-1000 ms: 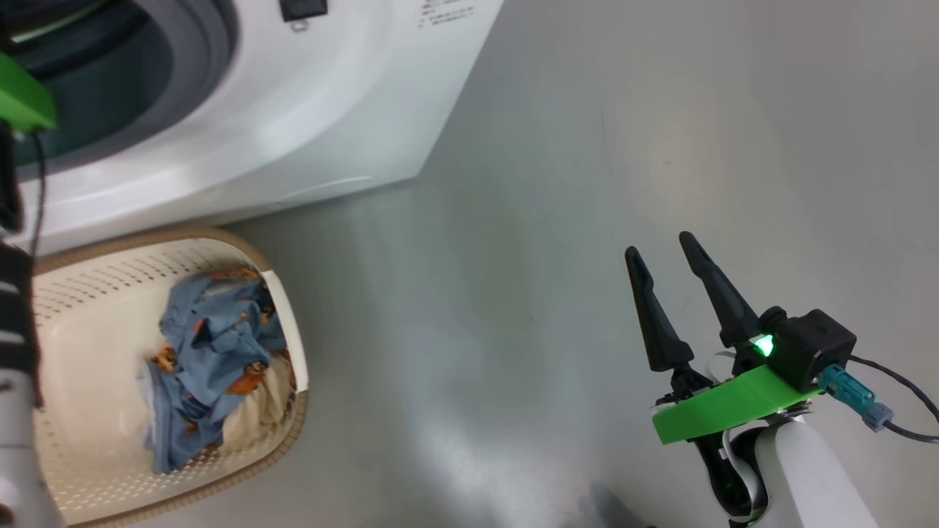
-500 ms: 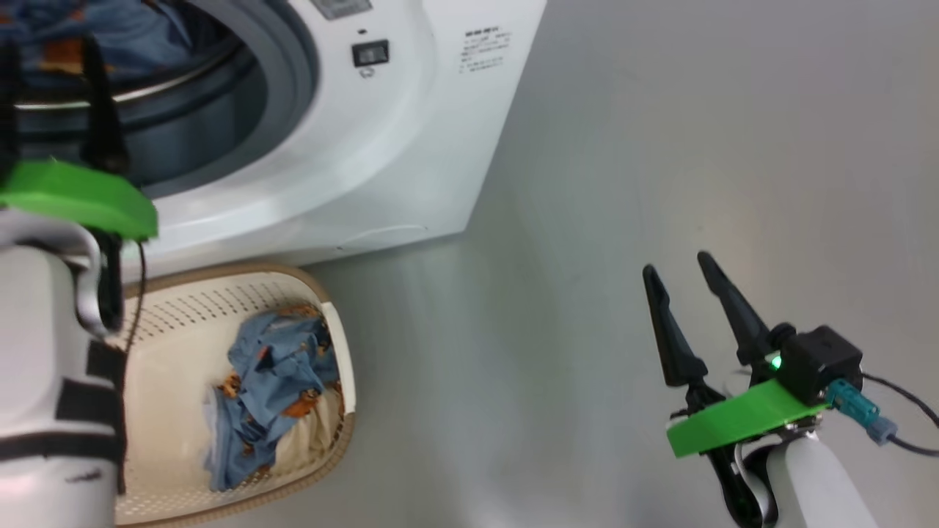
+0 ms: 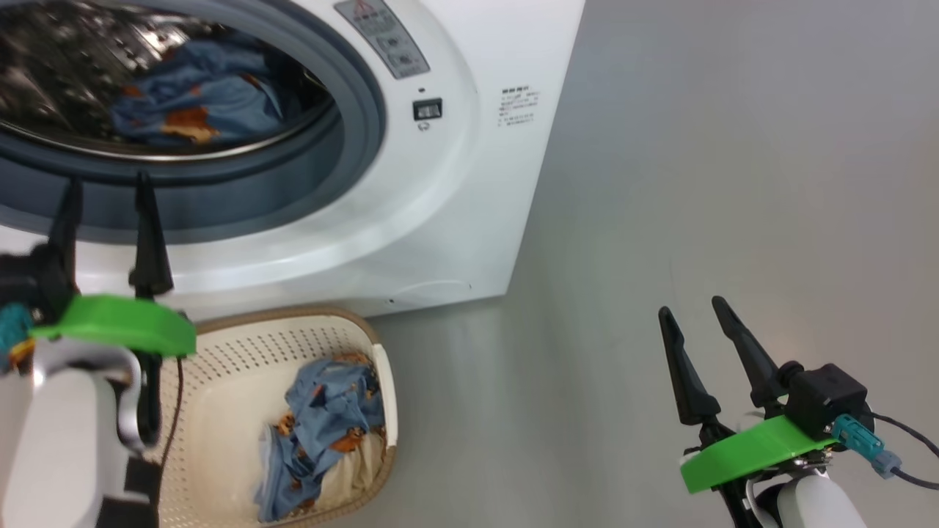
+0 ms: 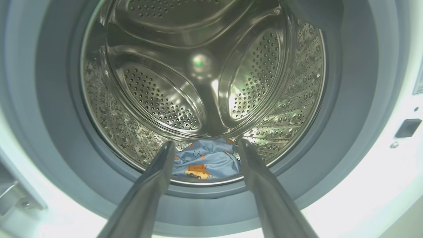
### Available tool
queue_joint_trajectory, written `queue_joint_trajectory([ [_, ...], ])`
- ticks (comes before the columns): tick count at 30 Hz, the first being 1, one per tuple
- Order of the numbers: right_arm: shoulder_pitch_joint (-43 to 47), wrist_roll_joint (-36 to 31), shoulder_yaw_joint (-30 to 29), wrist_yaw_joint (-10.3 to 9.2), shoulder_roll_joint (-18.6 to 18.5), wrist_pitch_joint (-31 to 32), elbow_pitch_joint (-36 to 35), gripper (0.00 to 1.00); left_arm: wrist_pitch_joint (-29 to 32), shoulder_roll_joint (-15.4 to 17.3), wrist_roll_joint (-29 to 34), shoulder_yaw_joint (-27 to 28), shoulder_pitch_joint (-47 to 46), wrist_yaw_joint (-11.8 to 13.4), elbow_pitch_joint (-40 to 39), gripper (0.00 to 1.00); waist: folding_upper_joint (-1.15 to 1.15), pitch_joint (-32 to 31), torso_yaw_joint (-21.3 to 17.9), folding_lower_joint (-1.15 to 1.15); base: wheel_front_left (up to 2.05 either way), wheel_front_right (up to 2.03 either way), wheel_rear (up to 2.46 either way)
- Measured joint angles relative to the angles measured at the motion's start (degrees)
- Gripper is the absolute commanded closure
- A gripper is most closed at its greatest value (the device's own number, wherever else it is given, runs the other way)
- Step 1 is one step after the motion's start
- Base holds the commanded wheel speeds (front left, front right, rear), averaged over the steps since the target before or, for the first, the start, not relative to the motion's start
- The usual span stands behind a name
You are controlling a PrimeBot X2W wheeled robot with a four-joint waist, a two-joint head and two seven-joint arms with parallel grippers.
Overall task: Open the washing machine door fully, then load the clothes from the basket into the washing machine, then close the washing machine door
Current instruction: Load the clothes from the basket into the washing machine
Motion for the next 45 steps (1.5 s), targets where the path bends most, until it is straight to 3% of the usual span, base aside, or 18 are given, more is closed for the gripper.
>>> queue_joint_trajectory([
  [23, 7.0, -1.3, -0.9, 0.00, 0.0, 0.0, 0.5, 0.00, 0.0, -3.1, -0.4, 2.6, 28.7, 1.1, -17.8, 0.00, 0.00, -13.3, 2.6, 0.00, 0.00, 0.00, 0.00],
  [45, 9.3, -2.4, -1.6, 0.00, 0.1, 0.0, 0.1, 0.00, 0.0, -4.7, -1.2, 3.5, 43.1, 4.8, -24.4, 0.00, 0.00, -16.6, 2.7, 0.00, 0.00, 0.00, 0.00],
])
